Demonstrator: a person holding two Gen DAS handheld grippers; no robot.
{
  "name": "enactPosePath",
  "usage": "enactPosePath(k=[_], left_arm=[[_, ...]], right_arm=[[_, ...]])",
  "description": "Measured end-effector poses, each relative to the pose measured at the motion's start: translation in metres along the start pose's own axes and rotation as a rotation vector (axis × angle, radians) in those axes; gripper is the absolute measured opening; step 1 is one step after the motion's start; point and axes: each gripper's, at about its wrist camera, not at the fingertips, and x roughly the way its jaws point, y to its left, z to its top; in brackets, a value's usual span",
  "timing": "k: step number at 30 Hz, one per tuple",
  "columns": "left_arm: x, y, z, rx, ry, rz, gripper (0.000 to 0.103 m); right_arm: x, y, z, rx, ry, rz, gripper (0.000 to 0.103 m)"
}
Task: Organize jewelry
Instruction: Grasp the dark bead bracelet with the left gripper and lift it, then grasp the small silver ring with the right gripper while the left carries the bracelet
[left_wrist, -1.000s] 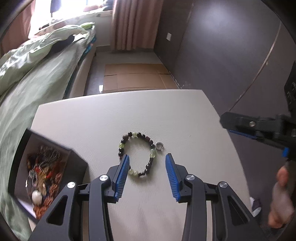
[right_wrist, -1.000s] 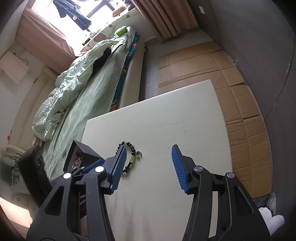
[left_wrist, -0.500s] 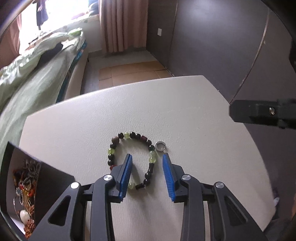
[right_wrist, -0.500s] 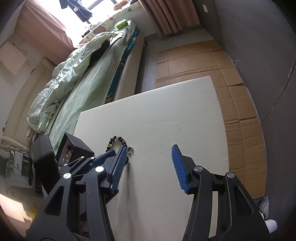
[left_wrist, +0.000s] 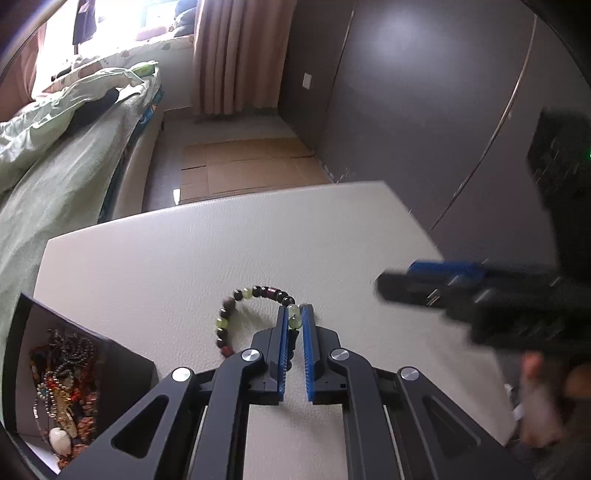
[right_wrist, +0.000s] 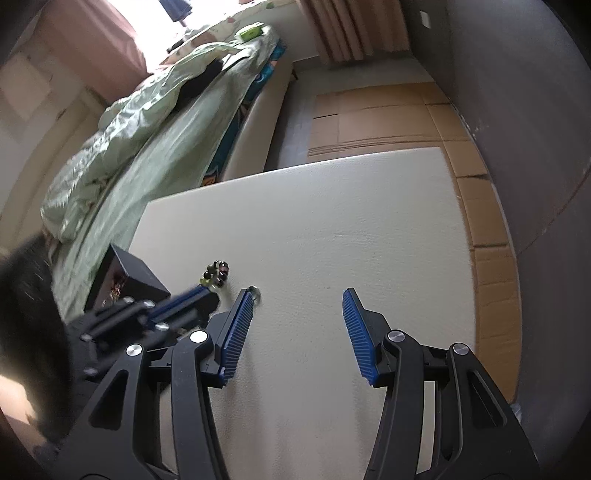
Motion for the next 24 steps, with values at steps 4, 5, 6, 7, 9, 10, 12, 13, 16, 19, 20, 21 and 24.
enactPosePath(k=[4, 5, 6, 7, 9, 10, 12, 13, 16, 19, 20, 21, 24], left_arm=[[-0.017, 0.008, 0.007, -0.042, -0.024, -0.050, 0.006], [-0.021, 0.010, 0.008, -0.049, -0.028, -0.062, 0.006], [-0.025, 0.012, 0.009, -0.056, -0.035, -0.069, 0.006], [-0.029, 0.013, 0.010, -0.061, -0.039, -0.074, 0.006], [-0.035, 0.019, 0.012, -0.077, -0.049, -0.089, 0.006], [-0.038, 0.022, 0.013, -0.088, -0.052, -0.092, 0.006], [-0.044, 0.027, 0.012, -0.104, -0.057, -0.103, 0.006], [-0.048, 0.030, 0.012, -0.111, -0.061, -0.111, 0.006], [-0.064, 0.036, 0.016, -0.128, -0.083, -0.132, 0.006], [-0.081, 0.037, 0.020, -0.130, -0.115, -0.142, 0.006], [-0.086, 0.038, 0.021, -0.134, -0.122, -0.146, 0.006], [-0.091, 0.039, 0.022, -0.137, -0.129, -0.147, 0.006], [-0.106, 0.042, 0.024, -0.147, -0.151, -0.141, 0.006]], right_arm=[[0.010, 0.022, -0.003, -0.107, 0.000, -0.019, 0.049], [0.013, 0.028, -0.005, -0.142, 0.003, -0.028, 0.045], [0.016, 0.033, -0.006, -0.170, 0.005, -0.034, 0.044], [0.017, 0.036, -0.008, -0.188, 0.003, -0.041, 0.044], [0.024, 0.042, -0.011, -0.243, 0.006, -0.070, 0.044], [0.027, 0.044, -0.014, -0.266, 0.008, -0.081, 0.043], [0.035, 0.049, -0.016, -0.303, 0.015, -0.107, 0.037], [0.038, 0.050, -0.017, -0.321, 0.015, -0.118, 0.037], [0.045, 0.055, -0.020, -0.355, 0.014, -0.135, 0.037], [0.049, 0.059, -0.019, -0.375, 0.006, -0.145, 0.037], [0.051, 0.062, -0.019, -0.379, 0.003, -0.145, 0.037], [0.053, 0.064, -0.019, -0.383, 0.003, -0.147, 0.037], [0.059, 0.071, -0.016, -0.395, 0.008, -0.144, 0.032]])
